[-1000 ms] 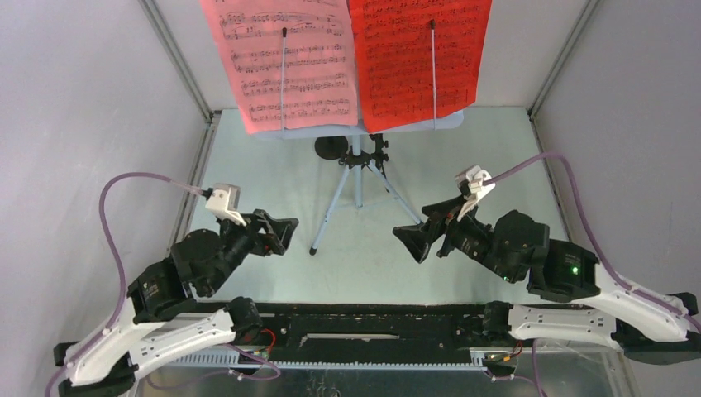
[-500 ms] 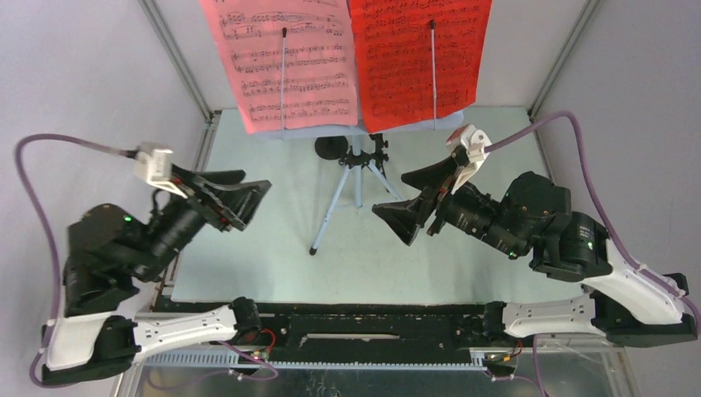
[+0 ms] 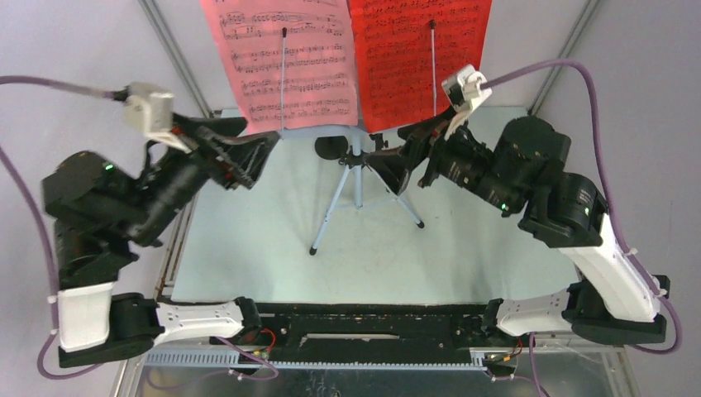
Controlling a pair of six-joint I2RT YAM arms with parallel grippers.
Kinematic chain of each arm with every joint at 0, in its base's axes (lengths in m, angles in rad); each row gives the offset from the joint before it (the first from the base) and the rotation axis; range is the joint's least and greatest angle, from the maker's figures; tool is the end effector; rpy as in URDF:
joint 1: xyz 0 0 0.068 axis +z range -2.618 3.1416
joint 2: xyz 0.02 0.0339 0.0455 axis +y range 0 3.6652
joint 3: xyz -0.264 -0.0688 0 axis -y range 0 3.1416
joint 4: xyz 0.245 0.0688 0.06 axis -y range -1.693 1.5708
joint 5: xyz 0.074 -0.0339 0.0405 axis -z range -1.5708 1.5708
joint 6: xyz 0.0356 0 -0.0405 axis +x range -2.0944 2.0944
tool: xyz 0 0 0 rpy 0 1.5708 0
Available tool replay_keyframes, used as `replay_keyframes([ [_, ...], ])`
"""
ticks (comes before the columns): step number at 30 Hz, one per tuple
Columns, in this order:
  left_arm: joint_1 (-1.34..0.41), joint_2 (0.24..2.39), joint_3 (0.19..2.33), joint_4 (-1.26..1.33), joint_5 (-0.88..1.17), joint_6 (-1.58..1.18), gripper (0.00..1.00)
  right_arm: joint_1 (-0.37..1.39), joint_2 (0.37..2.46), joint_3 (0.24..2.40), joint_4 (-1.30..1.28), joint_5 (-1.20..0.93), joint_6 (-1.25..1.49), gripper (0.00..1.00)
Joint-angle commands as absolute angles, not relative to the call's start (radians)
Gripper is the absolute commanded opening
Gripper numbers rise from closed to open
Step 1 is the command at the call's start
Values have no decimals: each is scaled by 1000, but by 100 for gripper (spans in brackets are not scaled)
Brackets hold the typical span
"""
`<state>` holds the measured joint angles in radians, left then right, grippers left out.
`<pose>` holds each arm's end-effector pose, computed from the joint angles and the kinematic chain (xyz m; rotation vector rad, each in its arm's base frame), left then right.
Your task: Pack up the instrument practice props
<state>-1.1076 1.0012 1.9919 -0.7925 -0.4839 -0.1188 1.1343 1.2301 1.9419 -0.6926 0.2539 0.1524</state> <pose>0.0439 -0.0509 0.5944 0.2867 1.4014 -0.6858 0.0870 0.1653 0.5699 -0.5698 1.5068 0.8137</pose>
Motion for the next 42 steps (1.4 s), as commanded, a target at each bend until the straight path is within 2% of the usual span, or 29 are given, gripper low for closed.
replay_keyframes([
  [1,-999,1100,2048,-837,-328,-79,72,1002,1267,2019,-746,20,178,92],
  [8,-841,1142,2134,-845,-150,-92,68,928,1301,2083,-760,-105,166,93],
  [14,-747,1175,2183,-868,-52,-126,67,913,1308,2111,-757,-106,169,93],
  [21,-576,1191,2197,-849,190,-211,64,911,1303,2109,-752,-104,183,92],
  [27,-500,1202,2194,-809,347,-275,64,913,1291,2094,-751,-103,197,91],
  [34,-412,1229,2194,-778,407,-320,61,916,1258,2045,-724,-102,203,90],
  [42,-363,1248,2200,-781,377,-293,59,916,1246,2036,-729,-99,190,89],
])
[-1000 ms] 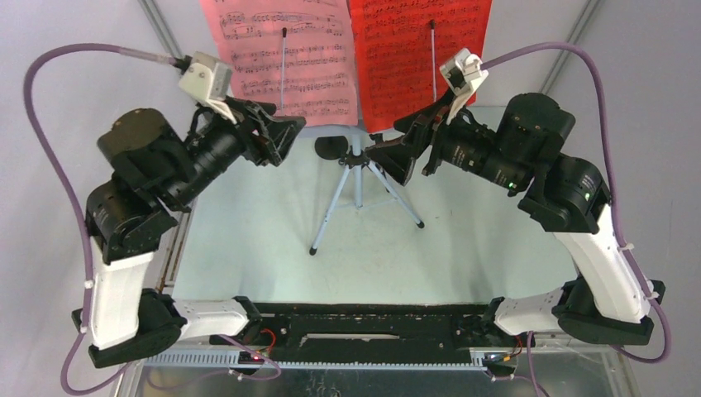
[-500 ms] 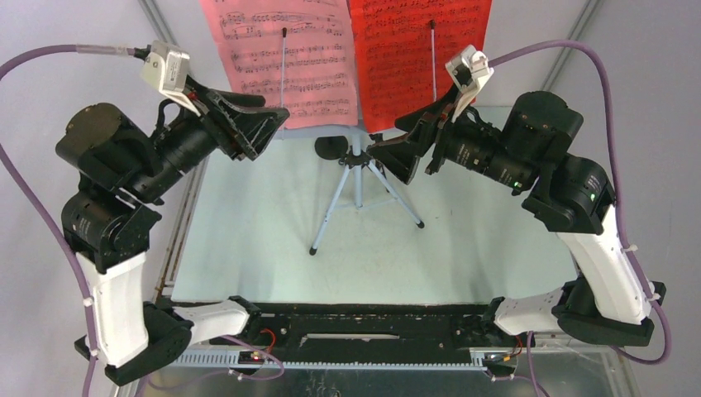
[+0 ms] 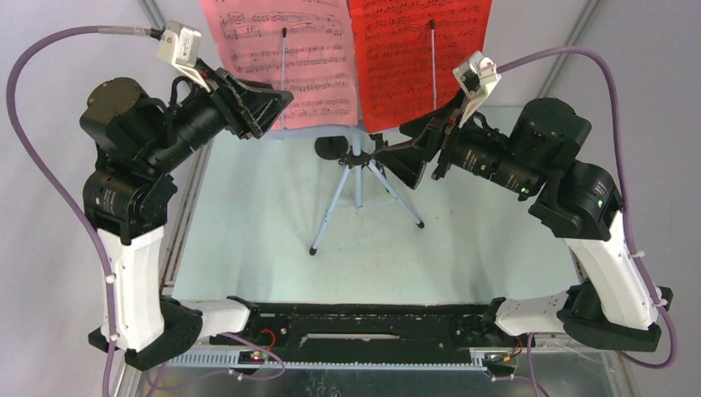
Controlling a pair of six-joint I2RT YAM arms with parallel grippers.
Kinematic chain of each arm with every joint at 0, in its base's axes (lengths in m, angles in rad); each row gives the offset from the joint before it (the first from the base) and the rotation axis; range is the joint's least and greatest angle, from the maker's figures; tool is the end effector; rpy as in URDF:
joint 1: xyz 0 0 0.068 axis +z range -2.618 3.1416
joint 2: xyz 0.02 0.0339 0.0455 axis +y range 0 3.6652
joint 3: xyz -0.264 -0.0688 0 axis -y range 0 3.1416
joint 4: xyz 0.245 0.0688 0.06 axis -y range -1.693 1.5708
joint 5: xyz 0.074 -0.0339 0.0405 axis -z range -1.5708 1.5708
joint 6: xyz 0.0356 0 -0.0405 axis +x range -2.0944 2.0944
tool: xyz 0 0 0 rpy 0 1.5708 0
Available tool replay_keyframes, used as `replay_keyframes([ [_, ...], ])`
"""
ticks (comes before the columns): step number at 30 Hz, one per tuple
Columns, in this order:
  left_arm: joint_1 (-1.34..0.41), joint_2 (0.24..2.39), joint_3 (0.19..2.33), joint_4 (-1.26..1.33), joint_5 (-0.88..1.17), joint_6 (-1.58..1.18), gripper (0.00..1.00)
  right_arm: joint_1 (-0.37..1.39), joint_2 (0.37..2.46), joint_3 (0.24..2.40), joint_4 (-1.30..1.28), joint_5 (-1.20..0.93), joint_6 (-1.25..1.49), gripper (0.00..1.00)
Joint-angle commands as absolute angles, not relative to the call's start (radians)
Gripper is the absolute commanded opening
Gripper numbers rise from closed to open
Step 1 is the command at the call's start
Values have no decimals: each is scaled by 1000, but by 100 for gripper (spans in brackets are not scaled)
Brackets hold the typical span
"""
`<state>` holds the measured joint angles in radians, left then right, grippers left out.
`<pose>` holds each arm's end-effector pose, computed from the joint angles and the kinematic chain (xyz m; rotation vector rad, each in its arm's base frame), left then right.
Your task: Pack up the instrument practice props
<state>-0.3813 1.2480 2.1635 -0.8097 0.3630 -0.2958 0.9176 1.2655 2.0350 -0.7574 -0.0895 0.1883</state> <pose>0.1296 -0.0656 0.6060 0.3685 1.4801 -0.8105 0.1095 0.1483 0.5802 -0.6525 1.5016 0.9318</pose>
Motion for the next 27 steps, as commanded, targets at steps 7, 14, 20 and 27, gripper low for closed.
replay_keyframes([
  [7,-354,1280,2194,-773,382,-286,55,916,1230,2024,-731,-95,189,89],
  [14,-355,1295,2174,-757,393,-293,48,916,1213,2007,-720,-83,173,82],
  [20,-352,1296,2168,-755,379,-287,45,916,1206,2007,-723,-82,165,82],
  [27,-350,1279,2139,-747,339,-270,49,916,1196,1993,-722,-80,161,82],
])
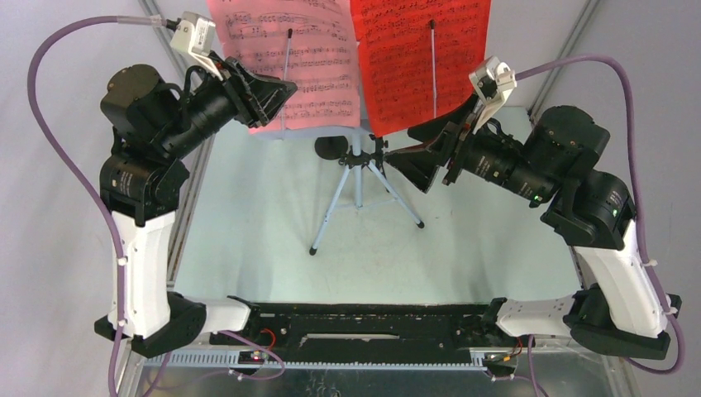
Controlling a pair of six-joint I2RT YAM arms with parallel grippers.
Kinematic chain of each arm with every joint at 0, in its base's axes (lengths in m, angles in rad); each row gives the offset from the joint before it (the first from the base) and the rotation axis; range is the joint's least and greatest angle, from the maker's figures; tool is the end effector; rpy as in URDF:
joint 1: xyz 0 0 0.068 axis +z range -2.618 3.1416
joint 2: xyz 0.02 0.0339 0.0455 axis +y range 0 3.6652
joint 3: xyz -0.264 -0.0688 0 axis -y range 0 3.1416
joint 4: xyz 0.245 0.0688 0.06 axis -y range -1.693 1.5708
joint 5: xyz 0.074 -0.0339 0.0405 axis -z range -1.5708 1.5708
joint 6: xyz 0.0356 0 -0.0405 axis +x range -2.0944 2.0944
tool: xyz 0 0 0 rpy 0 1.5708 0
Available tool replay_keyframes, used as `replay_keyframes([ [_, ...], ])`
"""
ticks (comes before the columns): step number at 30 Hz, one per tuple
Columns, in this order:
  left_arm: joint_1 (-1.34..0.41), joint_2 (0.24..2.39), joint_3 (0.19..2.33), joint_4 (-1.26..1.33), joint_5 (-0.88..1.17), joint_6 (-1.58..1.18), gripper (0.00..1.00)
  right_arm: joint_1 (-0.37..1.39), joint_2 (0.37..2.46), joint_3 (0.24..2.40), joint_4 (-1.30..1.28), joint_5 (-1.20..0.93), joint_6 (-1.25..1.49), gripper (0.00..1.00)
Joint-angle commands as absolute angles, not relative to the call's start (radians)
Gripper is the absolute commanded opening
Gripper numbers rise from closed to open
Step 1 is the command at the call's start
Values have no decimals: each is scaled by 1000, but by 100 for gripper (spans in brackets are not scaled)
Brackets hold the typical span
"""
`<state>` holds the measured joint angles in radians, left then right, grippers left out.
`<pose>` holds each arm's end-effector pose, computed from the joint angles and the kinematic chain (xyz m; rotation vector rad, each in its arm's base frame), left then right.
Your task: Pack up the instrument practice props
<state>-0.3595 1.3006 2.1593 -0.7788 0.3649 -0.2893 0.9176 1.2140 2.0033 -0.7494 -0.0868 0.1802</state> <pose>0.1557 -0.0721 0.6012 0.3565 1.5064 -0.7896 0.0991 0.1346 0.5814 -0.6463 1.4714 0.9312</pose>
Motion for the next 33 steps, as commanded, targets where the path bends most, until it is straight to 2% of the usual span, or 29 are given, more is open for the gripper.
replay_keyframes([
  [1,-351,1277,2138,-748,334,-265,49,916,1195,1990,-720,-80,161,81],
  [9,-348,1262,2129,-757,287,-241,50,916,1199,1983,-714,-87,161,82],
  [22,-349,1287,2086,-725,367,-260,48,920,1203,1976,-702,-88,165,82],
  [24,-349,1287,2083,-721,370,-262,44,922,1203,1977,-701,-88,165,82],
  [31,-348,1273,2066,-710,369,-260,18,925,1204,1965,-651,-80,133,82],
  [33,-349,1271,2061,-710,367,-257,15,927,1202,1945,-594,-93,93,83],
])
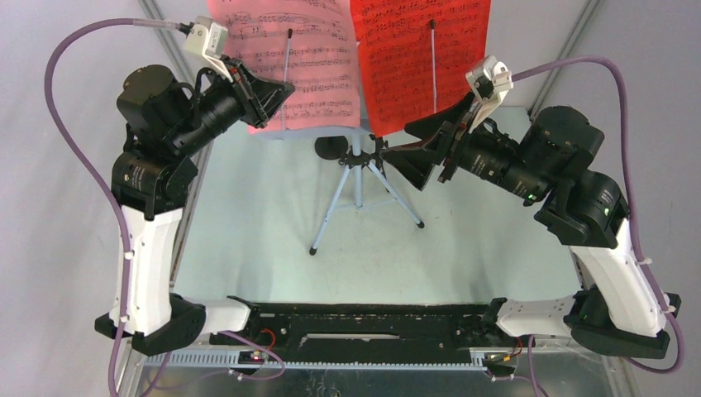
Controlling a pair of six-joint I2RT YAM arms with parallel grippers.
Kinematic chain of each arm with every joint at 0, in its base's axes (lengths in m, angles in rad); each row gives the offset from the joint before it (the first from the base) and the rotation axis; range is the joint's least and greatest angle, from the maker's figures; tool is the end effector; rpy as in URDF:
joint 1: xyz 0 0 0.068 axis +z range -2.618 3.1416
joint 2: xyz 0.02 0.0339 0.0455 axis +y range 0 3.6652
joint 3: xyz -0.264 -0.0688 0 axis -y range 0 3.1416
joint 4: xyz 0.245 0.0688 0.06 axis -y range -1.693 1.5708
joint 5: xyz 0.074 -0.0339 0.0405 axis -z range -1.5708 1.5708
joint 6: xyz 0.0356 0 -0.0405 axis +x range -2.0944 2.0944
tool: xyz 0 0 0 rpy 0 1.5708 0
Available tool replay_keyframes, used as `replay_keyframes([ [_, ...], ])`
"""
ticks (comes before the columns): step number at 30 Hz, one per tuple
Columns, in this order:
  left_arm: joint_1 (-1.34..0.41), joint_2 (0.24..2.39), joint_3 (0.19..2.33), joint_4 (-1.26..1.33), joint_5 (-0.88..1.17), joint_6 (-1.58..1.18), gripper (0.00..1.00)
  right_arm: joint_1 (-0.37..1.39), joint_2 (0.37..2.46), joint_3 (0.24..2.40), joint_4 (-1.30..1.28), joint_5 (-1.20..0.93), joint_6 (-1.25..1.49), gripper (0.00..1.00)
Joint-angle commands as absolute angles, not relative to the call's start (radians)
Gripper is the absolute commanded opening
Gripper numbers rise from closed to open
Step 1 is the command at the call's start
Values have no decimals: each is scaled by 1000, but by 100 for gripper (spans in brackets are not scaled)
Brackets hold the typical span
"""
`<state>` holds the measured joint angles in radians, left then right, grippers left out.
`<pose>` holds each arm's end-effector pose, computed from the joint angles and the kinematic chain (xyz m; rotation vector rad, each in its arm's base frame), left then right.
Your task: Pack up the instrument practice props
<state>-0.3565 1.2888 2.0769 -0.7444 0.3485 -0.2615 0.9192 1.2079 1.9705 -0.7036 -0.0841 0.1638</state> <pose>0.1683 -0.0757 0.5878 0.3589 1.5372 -0.7536 0.1015 0.1380 0.5794 -0.6497 1.4458 0.9229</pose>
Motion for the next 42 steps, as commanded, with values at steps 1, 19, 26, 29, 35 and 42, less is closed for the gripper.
replay_keyframes([
  [1,-349,1270,2058,-709,363,-255,14,931,1199,1932,-546,-94,63,83],
  [19,-348,1217,1973,-652,361,-244,0,867,1266,1876,-83,-385,-429,92],
  [26,-349,1206,1965,-653,356,-241,0,845,1410,2070,-138,-407,-468,92],
  [29,-349,1199,1959,-653,351,-238,0,842,1472,2161,-175,-407,-490,92],
  [35,-349,1189,1943,-652,343,-233,0,842,1564,2260,-176,-377,-507,88],
  [42,-348,1184,1933,-650,345,-233,0,842,1607,2283,-150,-310,-526,80],
])
